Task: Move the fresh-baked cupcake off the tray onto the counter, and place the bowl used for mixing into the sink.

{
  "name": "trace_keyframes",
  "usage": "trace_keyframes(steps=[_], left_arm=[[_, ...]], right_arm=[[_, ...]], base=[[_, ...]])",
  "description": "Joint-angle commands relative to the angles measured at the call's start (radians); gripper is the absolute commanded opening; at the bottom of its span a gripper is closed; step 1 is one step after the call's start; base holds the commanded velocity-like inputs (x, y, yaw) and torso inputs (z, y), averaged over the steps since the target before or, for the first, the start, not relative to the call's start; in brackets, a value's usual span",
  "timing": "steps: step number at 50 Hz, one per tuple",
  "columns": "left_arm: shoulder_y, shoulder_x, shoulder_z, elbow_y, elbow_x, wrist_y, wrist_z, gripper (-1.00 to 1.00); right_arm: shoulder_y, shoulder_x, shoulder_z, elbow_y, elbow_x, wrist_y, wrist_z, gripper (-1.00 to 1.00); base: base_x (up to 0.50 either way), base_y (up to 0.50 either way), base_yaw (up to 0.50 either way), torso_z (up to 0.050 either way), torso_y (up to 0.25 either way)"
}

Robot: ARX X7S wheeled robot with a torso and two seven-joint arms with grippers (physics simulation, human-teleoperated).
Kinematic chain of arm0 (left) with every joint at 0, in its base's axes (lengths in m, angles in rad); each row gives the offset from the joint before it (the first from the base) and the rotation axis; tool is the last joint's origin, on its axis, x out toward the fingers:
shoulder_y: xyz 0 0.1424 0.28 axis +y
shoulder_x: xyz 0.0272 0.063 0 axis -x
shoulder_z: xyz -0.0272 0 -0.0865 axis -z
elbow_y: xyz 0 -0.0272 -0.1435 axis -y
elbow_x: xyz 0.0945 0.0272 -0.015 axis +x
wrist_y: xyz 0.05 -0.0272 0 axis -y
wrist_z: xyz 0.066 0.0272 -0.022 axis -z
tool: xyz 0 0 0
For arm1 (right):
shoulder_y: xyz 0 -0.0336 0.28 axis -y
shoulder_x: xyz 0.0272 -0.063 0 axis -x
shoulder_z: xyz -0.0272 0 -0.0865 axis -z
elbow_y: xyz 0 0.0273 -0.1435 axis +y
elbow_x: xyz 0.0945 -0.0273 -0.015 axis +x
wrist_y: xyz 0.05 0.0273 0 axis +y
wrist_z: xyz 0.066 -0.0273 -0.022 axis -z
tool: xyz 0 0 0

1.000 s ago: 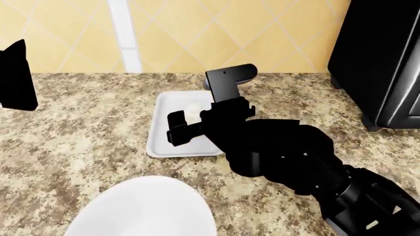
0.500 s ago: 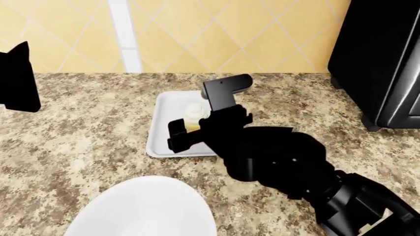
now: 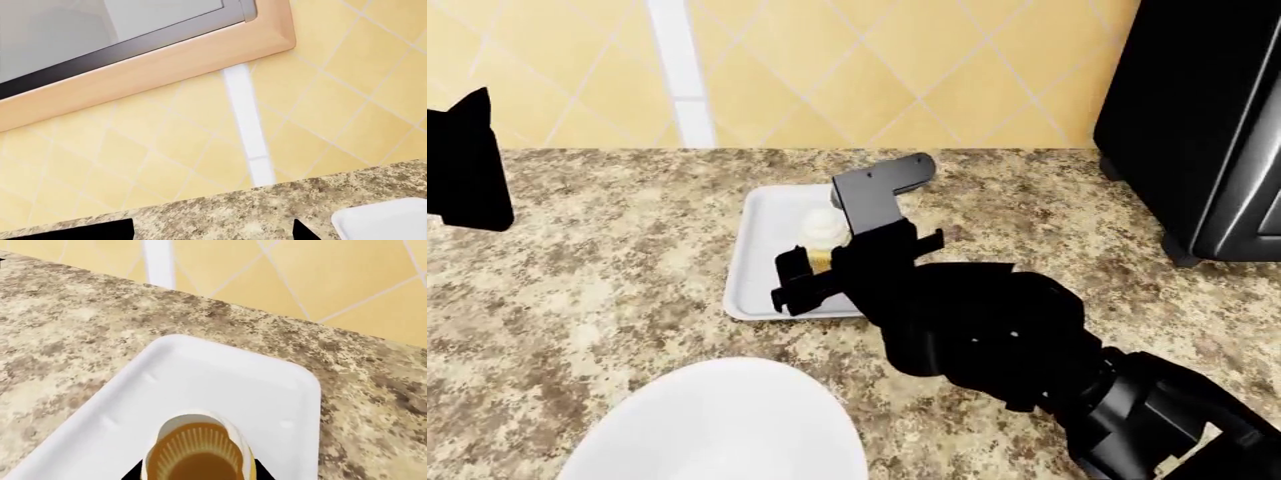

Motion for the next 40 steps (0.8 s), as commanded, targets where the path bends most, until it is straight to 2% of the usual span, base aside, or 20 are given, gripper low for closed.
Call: trace_keyframes(steps=[1,12,25,31,40], left_arm=[[0.007,-0.01,-0.003,0.006,-0.002,0.009,0.002,1.0],[0.008,-0.011,-0.003,0.0,0.01,0.007,0.01,1.0],[-0.012,-0.008,0.006,-0.004,-0.005,0.002,-0.002,1.0],[-0.022,-0.004,0.01,-0.007,-0.007,-0.002,-0.005,1.0],[-0.033,0.001,0.016,-0.008,-0.015,-0.003,-0.013,1.0]], right_arm=[[0.028,0.022,-0.006,-0.048,-0.02,0.027,0.056,-1.0],[0.148,0.093,0.065,-0.203,0.103,0.125,0.189,-1.0],[0.295,0.237,0.184,-0.345,0.418,0.248,0.426,-1.0],[0.3,0.316,0.211,-0.38,0.487,0.257,0.492,-1.0],[0.253,0.392,0.231,-0.387,0.478,0.232,0.512,-1.0]], base=[[0.0,0.0,0.0,0.0,0.0],[0.0,0.0,0.0,0.0,0.0],[0.0,0.0,0.0,0.0,0.0],[0.0,0.0,0.0,0.0,0.0],[0.0,0.0,0.0,0.0,0.0]])
